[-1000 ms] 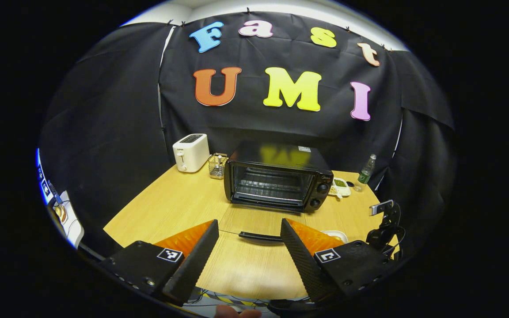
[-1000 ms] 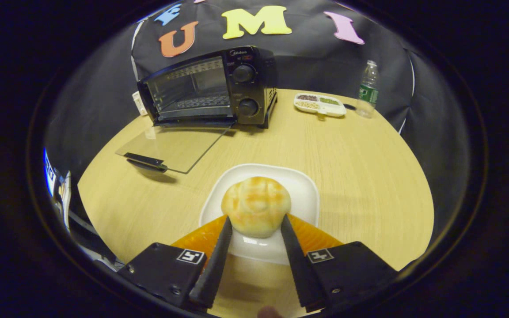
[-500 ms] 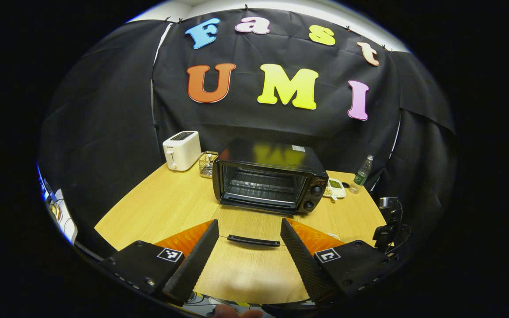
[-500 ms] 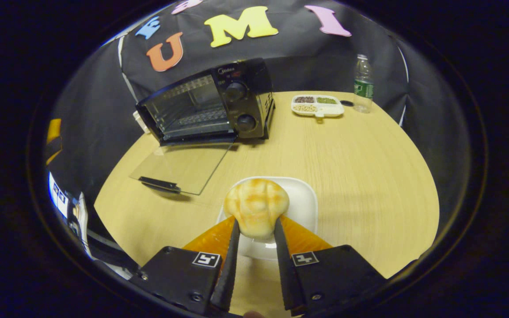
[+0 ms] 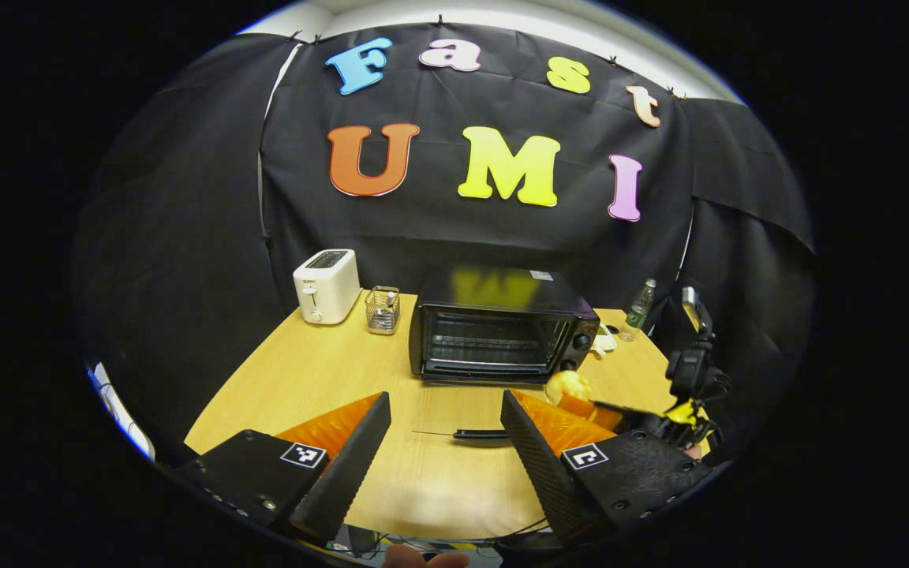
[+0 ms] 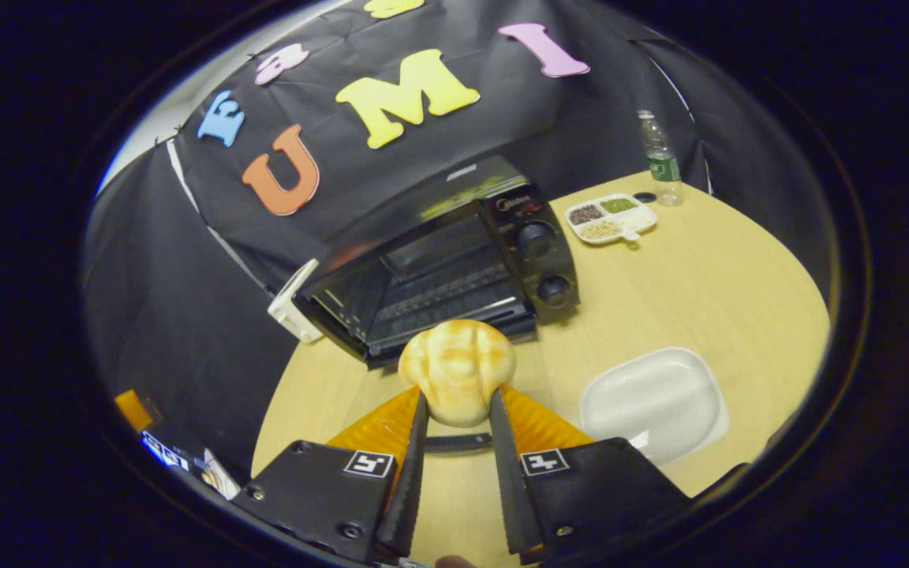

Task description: Open the electric oven with the left hand, put the food in, and close the electric oven.

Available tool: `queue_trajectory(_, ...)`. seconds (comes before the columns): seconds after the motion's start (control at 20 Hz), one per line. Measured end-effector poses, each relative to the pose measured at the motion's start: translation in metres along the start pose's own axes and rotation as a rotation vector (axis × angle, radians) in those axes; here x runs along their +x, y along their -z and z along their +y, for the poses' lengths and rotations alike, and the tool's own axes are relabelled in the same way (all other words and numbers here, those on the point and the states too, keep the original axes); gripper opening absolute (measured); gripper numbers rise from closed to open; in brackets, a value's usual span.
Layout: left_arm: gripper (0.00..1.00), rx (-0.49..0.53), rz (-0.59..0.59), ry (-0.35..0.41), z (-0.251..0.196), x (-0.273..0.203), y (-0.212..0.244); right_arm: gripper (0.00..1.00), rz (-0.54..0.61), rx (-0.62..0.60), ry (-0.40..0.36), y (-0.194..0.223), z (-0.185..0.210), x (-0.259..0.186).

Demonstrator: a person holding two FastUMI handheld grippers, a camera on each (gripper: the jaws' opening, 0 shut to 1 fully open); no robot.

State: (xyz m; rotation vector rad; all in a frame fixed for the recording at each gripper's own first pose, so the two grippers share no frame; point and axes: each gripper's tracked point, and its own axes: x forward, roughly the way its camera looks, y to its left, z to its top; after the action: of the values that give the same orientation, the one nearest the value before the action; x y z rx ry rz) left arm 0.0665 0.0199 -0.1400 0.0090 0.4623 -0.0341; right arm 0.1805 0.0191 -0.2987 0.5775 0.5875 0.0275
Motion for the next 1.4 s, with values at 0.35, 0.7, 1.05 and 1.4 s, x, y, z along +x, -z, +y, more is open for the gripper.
queue_trajectory(0.35, 0.93, 0.016, 0.005, -0.038, 0.060, -0.024, 0.012, 0.44, -0.113, 0.135, 0.080, -0.039, 0.022, 0.099)
queue_trajectory(0.7, 0.93, -0.007, 0.031, -0.103, 0.099, -0.032, 0.024, 0.44, -0.174, 0.190, 0.186, -0.048, 0.006, 0.155)
queue_trajectory(1.05, 0.93, -0.027, 0.049, -0.119, 0.107, -0.042, 0.034, 0.60, -0.188, 0.152, 0.210, -0.045, 0.006, 0.172)
queue_trajectory(1.4, 0.93, -0.042, 0.030, -0.085, 0.095, -0.050, 0.033, 0.94, -0.160, 0.138, 0.142, -0.033, 0.038, 0.142)
